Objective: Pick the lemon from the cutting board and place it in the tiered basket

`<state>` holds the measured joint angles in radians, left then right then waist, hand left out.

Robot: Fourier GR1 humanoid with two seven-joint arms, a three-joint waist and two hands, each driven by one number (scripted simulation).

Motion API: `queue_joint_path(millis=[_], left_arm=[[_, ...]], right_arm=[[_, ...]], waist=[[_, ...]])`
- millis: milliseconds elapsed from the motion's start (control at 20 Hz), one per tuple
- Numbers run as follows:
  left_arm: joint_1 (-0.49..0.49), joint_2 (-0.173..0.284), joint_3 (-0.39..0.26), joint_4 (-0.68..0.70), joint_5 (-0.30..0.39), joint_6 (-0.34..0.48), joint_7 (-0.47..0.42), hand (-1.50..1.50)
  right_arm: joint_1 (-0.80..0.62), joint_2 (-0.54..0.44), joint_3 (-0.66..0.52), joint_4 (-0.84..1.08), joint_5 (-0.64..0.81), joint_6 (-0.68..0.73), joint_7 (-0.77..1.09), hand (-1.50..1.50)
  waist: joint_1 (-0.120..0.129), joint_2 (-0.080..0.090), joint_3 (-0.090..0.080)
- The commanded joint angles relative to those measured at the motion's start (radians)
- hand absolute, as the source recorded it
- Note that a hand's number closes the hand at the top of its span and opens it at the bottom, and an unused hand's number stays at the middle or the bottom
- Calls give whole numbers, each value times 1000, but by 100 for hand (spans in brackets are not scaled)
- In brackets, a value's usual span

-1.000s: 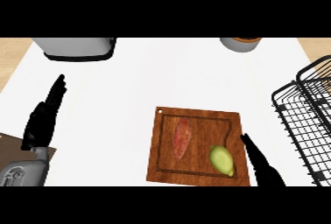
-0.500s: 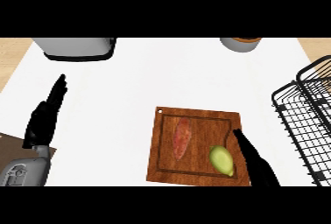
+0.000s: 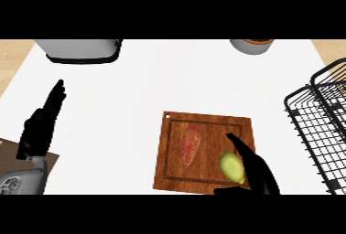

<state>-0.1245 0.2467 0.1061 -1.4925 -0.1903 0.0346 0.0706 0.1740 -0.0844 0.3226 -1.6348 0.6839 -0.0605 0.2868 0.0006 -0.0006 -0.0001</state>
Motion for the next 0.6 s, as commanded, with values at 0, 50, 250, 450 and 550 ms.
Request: queue_joint_path(millis=[0, 50, 250, 450, 550], left_arm=[[-55, 15, 20, 39, 3, -12, 4, 0], [-61, -18, -6, 57, -18, 12, -4, 0], [-68, -10, -4, 27, -16, -5, 20, 0], [-28, -57, -26, 23, -46, 29, -7, 0], [-78, -57, -20, 50, -63, 47, 33, 0]], right_arm=[[-53, 9, 50, 62, 21, 76, 38, 150], [-98, -22, 24, 107, -5, 90, -49, 150], [-22, -33, 119, 61, 190, -48, -65, 150], [-6, 13, 76, 61, 79, -35, -101, 150], [-19, 13, 48, -15, 24, 12, -74, 150]], waist=[[-1, 1, 0], [0, 2, 0], [-4, 0, 0], [-3, 0, 0], [-5, 0, 0]])
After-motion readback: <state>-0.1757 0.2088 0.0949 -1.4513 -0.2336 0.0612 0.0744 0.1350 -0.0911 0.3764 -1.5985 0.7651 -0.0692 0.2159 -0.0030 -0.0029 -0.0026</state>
